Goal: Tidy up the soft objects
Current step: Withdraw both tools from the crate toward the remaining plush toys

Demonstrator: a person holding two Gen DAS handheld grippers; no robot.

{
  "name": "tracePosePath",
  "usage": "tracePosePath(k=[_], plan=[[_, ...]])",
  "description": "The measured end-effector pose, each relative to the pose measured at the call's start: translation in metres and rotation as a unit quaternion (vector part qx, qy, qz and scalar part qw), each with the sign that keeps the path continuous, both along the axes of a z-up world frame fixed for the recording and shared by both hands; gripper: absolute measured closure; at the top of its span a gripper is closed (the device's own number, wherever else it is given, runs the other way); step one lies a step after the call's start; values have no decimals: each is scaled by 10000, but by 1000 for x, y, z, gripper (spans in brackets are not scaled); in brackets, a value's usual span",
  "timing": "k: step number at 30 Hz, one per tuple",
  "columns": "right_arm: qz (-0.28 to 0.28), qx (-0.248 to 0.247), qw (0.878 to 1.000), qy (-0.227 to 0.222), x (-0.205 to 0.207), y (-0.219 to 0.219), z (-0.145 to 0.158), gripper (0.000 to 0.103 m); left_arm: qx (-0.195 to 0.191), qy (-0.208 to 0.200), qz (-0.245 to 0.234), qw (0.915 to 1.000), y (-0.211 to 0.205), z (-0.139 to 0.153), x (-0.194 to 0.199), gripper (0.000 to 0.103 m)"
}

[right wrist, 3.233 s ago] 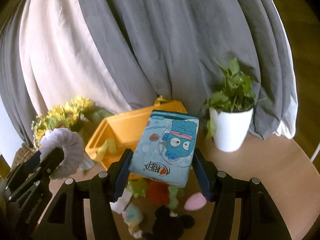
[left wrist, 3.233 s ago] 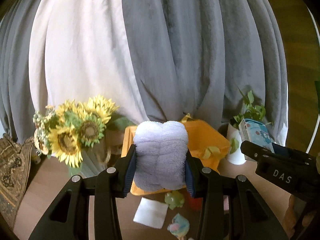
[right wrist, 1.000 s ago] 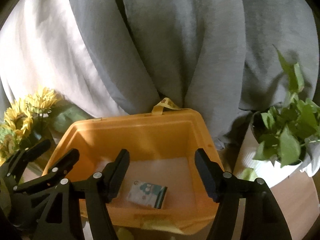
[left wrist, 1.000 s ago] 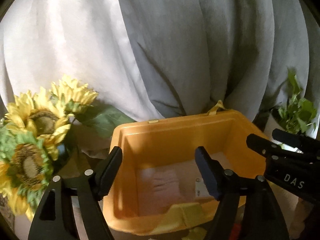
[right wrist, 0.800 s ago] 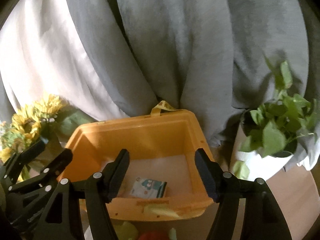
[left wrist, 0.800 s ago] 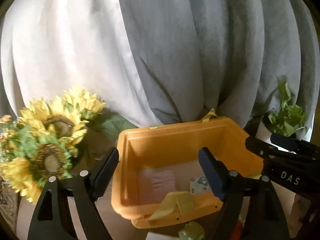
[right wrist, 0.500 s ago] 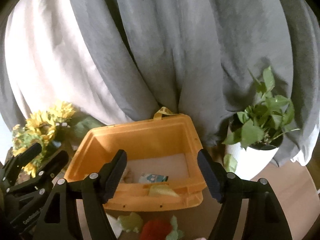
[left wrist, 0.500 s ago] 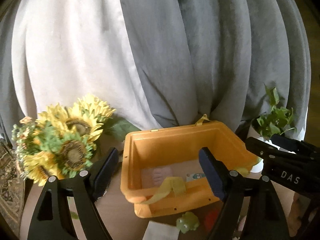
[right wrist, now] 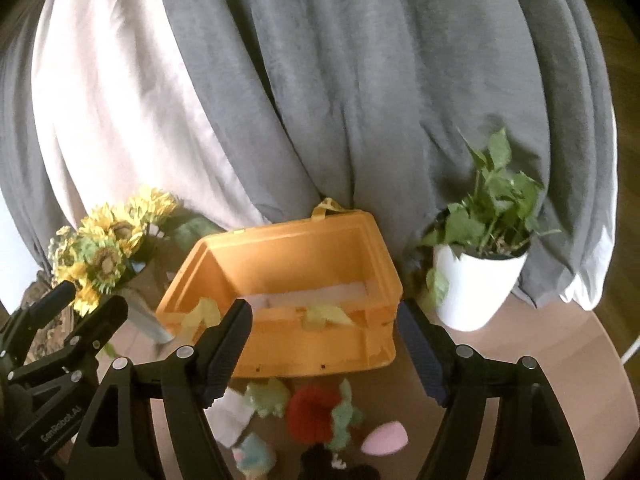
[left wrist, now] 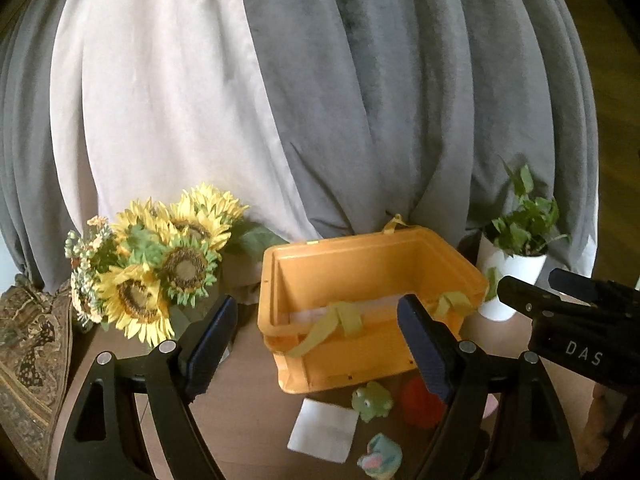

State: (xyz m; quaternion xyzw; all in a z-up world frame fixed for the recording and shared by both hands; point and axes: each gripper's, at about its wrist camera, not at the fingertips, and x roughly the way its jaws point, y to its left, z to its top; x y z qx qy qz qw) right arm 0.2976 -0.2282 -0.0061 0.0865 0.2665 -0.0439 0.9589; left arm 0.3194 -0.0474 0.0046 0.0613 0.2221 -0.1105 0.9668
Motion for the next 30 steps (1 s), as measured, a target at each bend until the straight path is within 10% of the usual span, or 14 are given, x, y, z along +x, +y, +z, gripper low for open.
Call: tracePosePath(k=[30], plan=[[-1348, 400, 9880, 634, -93, 52, -66, 23, 448, 527, -2036, 9766, 35, -67, -37, 21]])
